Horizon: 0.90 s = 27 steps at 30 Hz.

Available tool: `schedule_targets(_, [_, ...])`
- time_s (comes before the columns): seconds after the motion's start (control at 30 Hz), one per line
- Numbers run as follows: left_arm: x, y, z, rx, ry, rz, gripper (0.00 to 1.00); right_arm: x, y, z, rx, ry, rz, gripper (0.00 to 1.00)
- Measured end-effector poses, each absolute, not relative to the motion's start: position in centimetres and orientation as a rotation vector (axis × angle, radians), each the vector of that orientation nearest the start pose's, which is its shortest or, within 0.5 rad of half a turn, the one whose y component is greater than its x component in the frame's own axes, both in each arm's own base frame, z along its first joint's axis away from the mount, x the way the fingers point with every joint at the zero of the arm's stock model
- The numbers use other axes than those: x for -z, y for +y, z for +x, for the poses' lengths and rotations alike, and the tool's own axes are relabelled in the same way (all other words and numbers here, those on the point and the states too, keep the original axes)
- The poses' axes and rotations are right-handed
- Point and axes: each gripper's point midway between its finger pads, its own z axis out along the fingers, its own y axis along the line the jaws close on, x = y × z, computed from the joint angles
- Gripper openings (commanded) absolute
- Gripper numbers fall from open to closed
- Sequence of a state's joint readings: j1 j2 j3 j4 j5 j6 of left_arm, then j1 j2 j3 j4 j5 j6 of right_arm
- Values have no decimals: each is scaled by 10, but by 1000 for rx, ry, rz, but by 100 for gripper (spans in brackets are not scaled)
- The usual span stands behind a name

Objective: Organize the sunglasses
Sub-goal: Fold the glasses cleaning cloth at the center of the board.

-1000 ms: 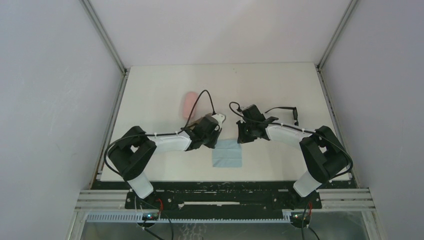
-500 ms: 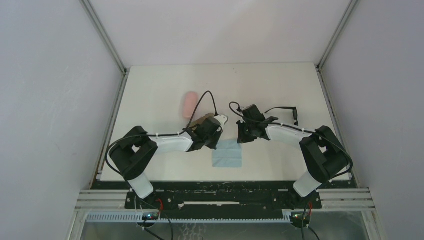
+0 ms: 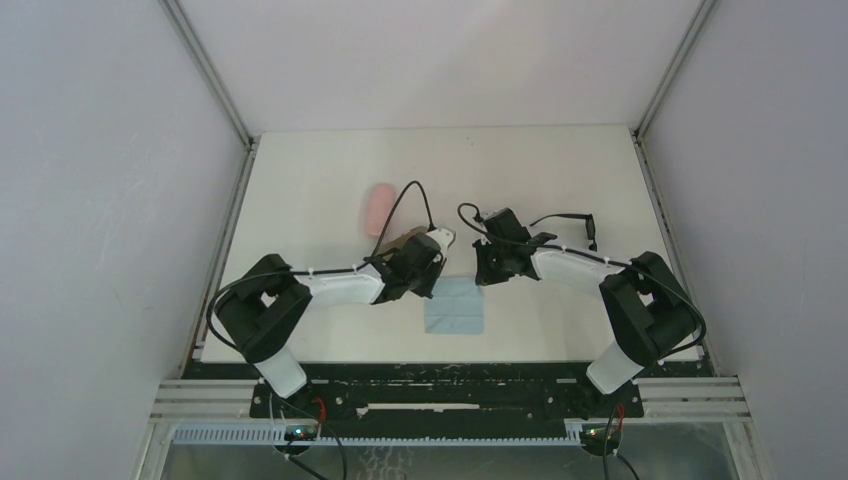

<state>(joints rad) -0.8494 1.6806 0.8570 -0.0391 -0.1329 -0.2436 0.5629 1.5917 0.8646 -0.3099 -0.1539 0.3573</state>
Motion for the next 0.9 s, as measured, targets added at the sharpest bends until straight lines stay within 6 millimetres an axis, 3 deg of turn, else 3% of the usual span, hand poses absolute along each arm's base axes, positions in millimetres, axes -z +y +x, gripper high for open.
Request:
schedule_targets(0.2, [-39,-288,272,367,2314,654,0,-37,218,275,-490,2632,-333,0])
schedule_targets(0.37, [-55,-288,269,421,2262,642,0,-39,216,272,-443,2622,-364,0])
schedule_targets(0.73, [-45,-280,251,467,2268,666,0,-39,219,256,-348,2617,-488,0])
schedule_targets(0.9, [-51,-280,243,507,2243,675,0,-45,223,248,-332,2597,-538,0])
